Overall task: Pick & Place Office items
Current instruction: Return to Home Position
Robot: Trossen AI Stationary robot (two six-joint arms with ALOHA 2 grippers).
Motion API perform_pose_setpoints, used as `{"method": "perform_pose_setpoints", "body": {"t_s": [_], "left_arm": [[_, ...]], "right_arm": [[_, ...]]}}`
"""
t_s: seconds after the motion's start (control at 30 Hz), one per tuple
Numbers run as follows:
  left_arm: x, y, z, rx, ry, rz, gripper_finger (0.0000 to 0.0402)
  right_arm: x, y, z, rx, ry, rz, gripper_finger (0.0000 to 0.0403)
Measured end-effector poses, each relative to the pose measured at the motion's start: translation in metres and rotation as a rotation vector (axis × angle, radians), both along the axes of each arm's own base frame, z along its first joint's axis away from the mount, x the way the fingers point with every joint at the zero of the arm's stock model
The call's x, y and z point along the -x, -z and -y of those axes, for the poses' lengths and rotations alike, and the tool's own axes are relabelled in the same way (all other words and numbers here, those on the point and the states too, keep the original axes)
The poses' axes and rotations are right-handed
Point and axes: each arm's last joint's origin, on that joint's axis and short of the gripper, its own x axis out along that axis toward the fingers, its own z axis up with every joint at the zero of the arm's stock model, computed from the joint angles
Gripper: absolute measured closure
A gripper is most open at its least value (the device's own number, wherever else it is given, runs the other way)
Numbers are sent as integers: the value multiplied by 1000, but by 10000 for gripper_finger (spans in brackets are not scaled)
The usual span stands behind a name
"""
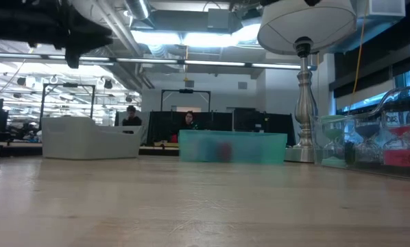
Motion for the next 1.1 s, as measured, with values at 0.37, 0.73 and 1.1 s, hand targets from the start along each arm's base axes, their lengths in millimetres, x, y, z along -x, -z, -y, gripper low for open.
{"method": "perform_pose_setpoints", "body": {"t_s": [0.37,0.73,1.1], "left_arm": [[-7,36,-2,13,1,-58,299],[-8,48,-4,32,-53,-120,297],[-9,50,-4,37,-52,-150,295]], "right_arm": [[15,30,23,-15,28,55,75],[62,58,54,-142,-18,272,75],[110,74,84,-241,-33,431,75]]}}
